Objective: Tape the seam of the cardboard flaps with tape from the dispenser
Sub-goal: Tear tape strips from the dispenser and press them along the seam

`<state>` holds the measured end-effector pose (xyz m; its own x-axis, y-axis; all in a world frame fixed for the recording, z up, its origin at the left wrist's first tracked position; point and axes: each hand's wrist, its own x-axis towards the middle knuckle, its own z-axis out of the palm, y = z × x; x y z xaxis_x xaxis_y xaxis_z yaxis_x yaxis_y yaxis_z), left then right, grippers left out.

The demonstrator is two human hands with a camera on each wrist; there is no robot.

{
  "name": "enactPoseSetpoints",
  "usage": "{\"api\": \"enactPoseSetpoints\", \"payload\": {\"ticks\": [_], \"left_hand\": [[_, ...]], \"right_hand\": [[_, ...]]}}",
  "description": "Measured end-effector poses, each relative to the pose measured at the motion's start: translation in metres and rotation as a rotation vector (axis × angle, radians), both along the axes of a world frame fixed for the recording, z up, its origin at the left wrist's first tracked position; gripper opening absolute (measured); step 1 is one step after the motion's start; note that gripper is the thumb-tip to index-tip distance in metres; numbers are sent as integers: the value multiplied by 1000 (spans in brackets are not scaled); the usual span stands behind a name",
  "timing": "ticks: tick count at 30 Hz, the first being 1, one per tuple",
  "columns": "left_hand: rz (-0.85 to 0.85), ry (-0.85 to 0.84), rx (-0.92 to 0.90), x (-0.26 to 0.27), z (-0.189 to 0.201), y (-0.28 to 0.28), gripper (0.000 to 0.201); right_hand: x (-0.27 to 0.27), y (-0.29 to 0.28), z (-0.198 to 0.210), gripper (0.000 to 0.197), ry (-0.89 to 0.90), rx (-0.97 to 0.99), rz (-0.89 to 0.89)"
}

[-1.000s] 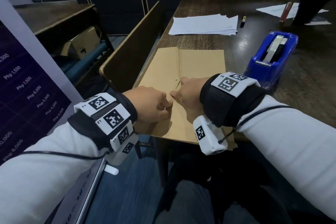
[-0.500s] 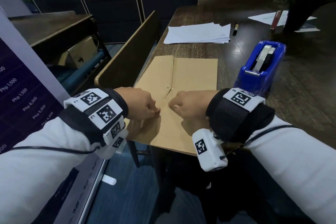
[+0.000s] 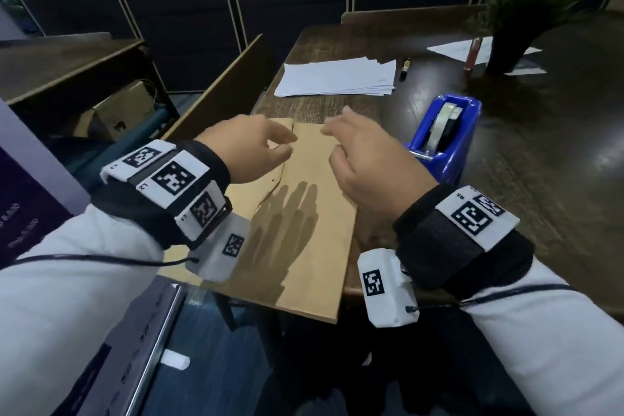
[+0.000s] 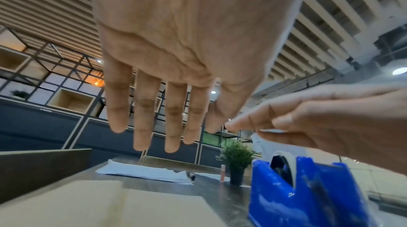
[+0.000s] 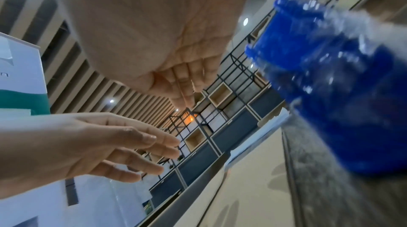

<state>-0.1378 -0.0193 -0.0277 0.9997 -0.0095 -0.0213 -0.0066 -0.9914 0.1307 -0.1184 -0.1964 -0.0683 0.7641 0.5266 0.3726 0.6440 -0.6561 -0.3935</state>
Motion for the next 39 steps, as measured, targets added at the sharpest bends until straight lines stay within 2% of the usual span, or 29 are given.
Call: {"api": "enactPoseSetpoints", "payload": {"ticks": [3, 6, 11, 14, 18, 28, 31, 35, 39], "left_hand": [[-13, -90, -82, 18, -2, -30, 40], [-71, -148, -205, 35, -7, -58, 35], [-158, -148, -425, 48, -17, -96, 33], [-183, -112, -523, 49, -23, -108, 36], [-142, 6, -699, 51, -32, -116, 41], [-112, 153, -998, 51, -39, -120, 36], [-80, 155, -1079, 51, -40, -123, 33], [-31, 137, -1167, 51, -41, -129, 28], [9, 192, -1234, 50, -39, -132, 22]], "right_hand": [[12, -23, 9, 39, -113, 76, -79], [29, -49, 16, 42, -114, 152, -130], [70, -91, 14, 40, -152, 118, -270], [86, -103, 6, 53, -51, 69, -342], [92, -107, -2, 42, 60, 21, -390], [95, -108, 0, 80, 110, -15, -429], [94, -108, -1, 76, 107, -25, -430], [95, -108, 0, 89, 111, -39, -447], [97, -107, -1, 92, 96, -67, -445]]}}
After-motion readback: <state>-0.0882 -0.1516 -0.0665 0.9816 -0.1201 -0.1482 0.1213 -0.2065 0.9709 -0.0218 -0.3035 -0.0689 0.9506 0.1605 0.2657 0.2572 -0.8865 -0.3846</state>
